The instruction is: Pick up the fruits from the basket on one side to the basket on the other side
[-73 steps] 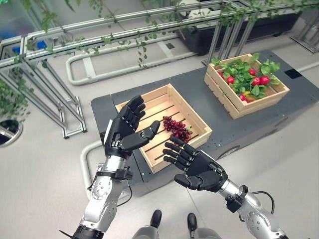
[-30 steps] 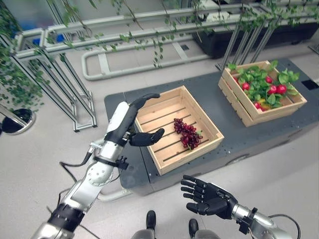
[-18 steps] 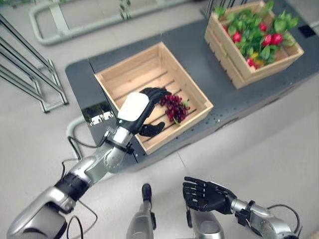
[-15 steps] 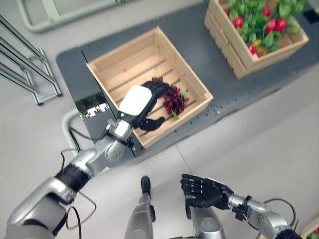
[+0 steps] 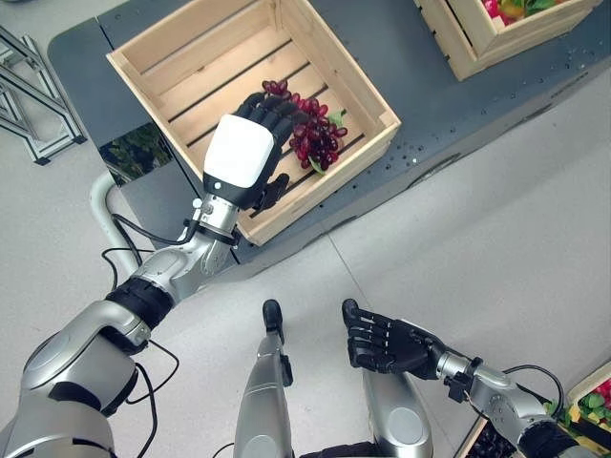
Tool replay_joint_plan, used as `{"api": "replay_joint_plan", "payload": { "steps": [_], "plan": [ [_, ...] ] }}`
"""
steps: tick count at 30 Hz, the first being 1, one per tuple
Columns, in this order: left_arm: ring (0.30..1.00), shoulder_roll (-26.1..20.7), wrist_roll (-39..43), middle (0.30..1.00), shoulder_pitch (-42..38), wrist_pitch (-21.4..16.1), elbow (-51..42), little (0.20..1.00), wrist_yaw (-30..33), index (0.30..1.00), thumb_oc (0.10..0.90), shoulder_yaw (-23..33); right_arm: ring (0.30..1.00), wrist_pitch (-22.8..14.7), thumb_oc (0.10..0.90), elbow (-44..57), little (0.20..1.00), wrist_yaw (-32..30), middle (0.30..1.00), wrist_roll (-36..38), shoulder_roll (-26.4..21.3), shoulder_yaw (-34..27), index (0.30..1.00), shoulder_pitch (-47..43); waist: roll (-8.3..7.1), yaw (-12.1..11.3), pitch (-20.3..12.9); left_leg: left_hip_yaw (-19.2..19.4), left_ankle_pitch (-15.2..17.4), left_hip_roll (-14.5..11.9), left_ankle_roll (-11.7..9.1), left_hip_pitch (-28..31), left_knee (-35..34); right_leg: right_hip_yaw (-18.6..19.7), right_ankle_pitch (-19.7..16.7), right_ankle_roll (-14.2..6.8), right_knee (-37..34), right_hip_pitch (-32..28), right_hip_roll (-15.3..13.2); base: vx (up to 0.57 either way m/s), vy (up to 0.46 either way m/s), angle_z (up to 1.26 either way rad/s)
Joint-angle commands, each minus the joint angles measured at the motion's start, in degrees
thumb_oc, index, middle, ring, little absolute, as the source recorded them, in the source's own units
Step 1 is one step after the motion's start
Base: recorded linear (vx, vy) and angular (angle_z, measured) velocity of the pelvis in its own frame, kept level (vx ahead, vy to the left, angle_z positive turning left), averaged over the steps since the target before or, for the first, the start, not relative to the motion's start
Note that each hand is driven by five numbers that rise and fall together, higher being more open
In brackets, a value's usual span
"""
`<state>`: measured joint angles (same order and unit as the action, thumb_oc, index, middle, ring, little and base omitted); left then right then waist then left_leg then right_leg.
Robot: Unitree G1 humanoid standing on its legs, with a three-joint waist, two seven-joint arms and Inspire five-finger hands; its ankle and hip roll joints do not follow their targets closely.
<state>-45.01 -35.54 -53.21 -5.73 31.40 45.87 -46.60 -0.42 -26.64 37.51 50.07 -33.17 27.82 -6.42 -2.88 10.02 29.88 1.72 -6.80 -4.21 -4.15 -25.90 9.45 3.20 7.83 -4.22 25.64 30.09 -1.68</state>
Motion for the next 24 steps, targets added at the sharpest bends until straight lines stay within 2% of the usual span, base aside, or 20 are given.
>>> {"api": "replay_joint_plan", "payload": {
  "steps": [1, 10, 20, 24],
  "plan": [
    [0.9, -0.5, -5.6, 0.9, -10.0, 2.1, -0.9, 0.9, 3.5, 0.9, 0.8, 2.4, 0.9, -2.1, 0.8, 4.6, 0.9, 1.1, 0.9, 3.1, 0.1, 0.7, 0.9, 1.7, -1.52, 1.1, -0.1, -1.5, 3.3, 0.5, 0.7, -4.4, 8.5, 0.0, -8.9, 3.0, -11.0, -4.2, 0.3, 0.0, 0.026, -0.07],
    [0.9, 2.0, -9.9, 0.9, -14.6, 7.8, 0.9, 0.9, 0.1, 0.9, 0.8, -1.2, 0.9, -2.2, 0.8, 5.2, 0.9, -0.5, 0.9, 4.2, 1.8, 0.1, 0.9, 0.9, -1.76, 2.2, -0.1, -0.6, 3.7, 0.8, 1.1, -7.5, 9.9, 0.1, -9.1, 3.0, -9.7, -0.6, 0.4, 0.0, 0.01, -0.02],
    [0.9, 3.7, -10.6, 0.9, -18.3, 10.1, 6.9, 0.9, -3.7, 0.9, 0.8, -4.3, 0.9, -2.9, 0.8, 5.3, 0.9, -0.9, 0.9, 4.4, 2.6, 0.3, 0.9, 1.1, -2.53, 3.2, -0.1, 0.5, 3.8, 0.8, 1.4, -8.2, 9.7, 0.5, -10.0, 2.7, -10.6, 0.3, 0.2, 0.01, 0.004, -0.01],
    [0.9, 4.1, -11.2, 0.9, -19.1, 14.4, 7.5, 0.9, -7.5, 0.9, 0.8, -5.3, 0.9, -2.9, 0.8, 5.1, 0.9, -1.1, 0.9, 4.9, 2.7, 0.1, 0.9, 0.9, -2.84, 3.3, -0.1, 0.7, 3.9, 0.9, 1.5, -8.3, 9.7, 0.6, -10.3, 2.7, -10.8, 0.7, 0.2, 0.04, 0.017, -0.01]
  ]
}}
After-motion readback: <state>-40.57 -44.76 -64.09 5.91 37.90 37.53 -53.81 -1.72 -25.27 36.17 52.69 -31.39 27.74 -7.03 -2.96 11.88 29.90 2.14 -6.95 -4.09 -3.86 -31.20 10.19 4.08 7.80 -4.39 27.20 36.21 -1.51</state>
